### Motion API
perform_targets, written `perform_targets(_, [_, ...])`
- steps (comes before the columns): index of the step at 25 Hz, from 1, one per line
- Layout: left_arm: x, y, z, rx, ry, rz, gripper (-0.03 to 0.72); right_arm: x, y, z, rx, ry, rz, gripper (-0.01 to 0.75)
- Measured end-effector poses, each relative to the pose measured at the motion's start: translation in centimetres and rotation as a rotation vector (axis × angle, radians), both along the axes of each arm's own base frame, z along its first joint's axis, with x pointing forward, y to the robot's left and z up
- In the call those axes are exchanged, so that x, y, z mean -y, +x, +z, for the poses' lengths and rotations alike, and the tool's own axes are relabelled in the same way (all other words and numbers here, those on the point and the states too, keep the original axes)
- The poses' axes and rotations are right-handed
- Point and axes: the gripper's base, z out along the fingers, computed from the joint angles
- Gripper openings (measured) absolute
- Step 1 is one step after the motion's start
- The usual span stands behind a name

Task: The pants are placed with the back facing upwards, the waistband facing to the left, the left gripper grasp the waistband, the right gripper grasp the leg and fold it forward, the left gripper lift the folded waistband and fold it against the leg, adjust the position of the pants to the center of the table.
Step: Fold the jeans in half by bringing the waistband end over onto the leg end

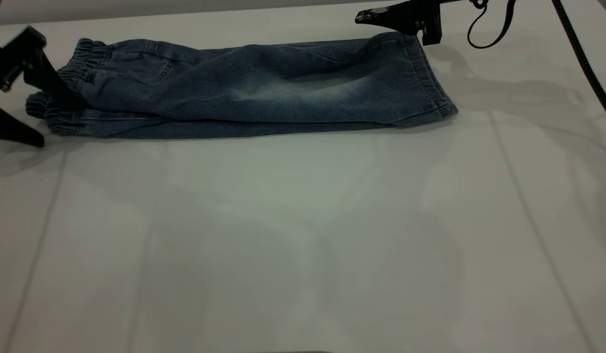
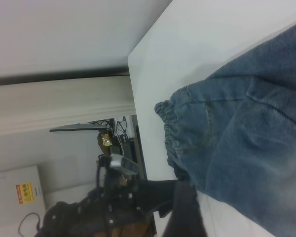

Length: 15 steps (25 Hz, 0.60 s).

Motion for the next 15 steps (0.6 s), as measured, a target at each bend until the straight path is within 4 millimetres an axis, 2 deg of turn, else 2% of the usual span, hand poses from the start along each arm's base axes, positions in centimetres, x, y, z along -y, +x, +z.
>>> perform_targets(11, [0.5,1.2,-1.1,0.064,0.026,0.102,0.554,0.0,0.0,0.0,0.000,0.002,0.000,0.474])
perform_targets(13, [0.8,1.3,-1.4,0.065,0.015,0.113,0.531,0.0,0.0,0.0,0.001,0.002,0.002,0.474])
perform_targets(15, [1.2,1.6,-1.8,0.060,-0.009,0.136,0.470,0.0,0.0,0.0,0.002,0.005,0.005,0.474])
